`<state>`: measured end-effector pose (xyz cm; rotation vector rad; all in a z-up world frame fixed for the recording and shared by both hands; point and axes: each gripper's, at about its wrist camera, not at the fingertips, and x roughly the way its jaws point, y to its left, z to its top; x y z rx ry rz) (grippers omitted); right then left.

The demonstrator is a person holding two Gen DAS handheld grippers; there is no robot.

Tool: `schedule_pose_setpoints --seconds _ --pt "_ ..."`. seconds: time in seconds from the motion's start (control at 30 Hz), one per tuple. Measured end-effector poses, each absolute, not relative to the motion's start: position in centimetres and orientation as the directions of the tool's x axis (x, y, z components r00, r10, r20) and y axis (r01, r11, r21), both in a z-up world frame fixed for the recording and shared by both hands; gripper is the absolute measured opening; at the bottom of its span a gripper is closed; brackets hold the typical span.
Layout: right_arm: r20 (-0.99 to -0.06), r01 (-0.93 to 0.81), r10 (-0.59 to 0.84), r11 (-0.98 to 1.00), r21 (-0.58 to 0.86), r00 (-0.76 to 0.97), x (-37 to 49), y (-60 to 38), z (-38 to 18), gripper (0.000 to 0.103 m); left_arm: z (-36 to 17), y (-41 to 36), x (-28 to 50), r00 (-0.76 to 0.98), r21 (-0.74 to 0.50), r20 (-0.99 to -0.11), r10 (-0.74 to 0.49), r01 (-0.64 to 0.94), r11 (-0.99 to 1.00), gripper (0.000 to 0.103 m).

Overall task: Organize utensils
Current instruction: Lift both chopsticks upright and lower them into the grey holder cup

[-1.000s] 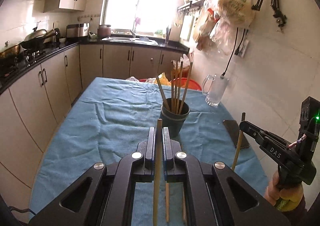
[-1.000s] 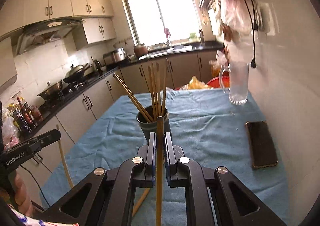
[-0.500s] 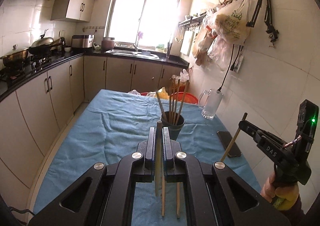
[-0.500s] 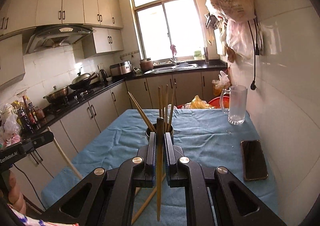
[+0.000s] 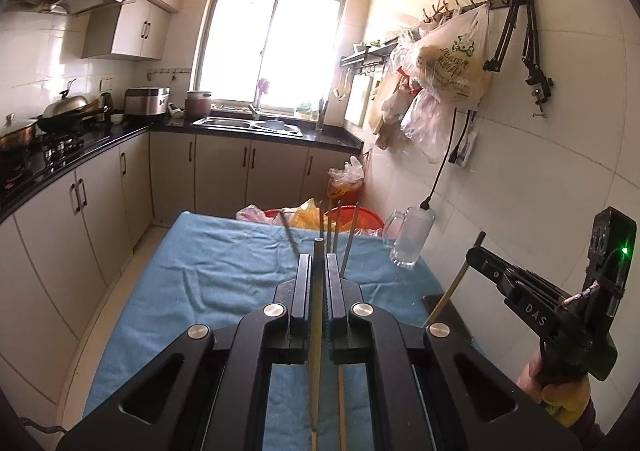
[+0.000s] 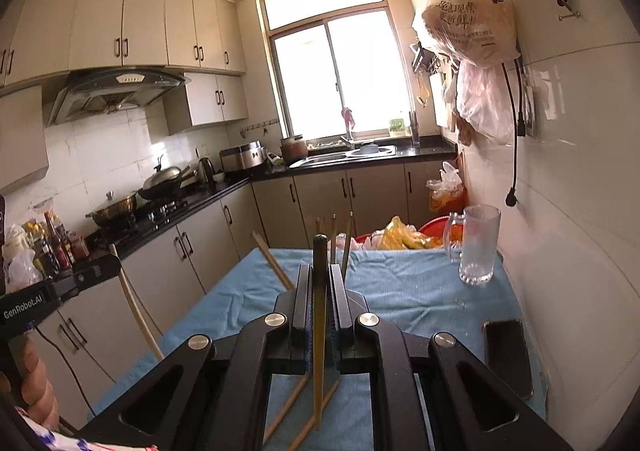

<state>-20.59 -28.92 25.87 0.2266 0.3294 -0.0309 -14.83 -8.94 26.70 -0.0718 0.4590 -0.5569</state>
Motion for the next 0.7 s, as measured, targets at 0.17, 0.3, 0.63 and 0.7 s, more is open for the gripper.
schedule_pose_setpoints --seconds 0.17,0.3,0.63,0.7 --pt "-0.285 0.066 0.003 0.971 0.231 0.958 -18.3 -29.9 28.2 0.007 29.0 -10.8 -13.1 0.759 -0.159 -0.370 -0.537 0.517 0.841 0.005" --pt "-0.245 0.073 -0.013 0.969 0.238 0.969 -15.9 -30.5 29.9 0.008 30.6 -12.5 -11.0 0.772 -0.145 -0.335 -0.541 0.525 0.839 0.005" --pt "-0.241 0.083 -0.025 0.968 0.236 0.970 -9.5 -31.1 29.5 0.008 31.1 -17.2 -3.6 0.766 -0.179 -0.351 -0.538 0.510 0.842 0.005" --pt "-0.265 0.089 -0.027 0.971 0.222 0.964 -8.4 -30.9 28.4 0.008 29.9 -18.3 -2.3 0.761 -0.165 -0.381 -0.525 0.502 0.849 0.005"
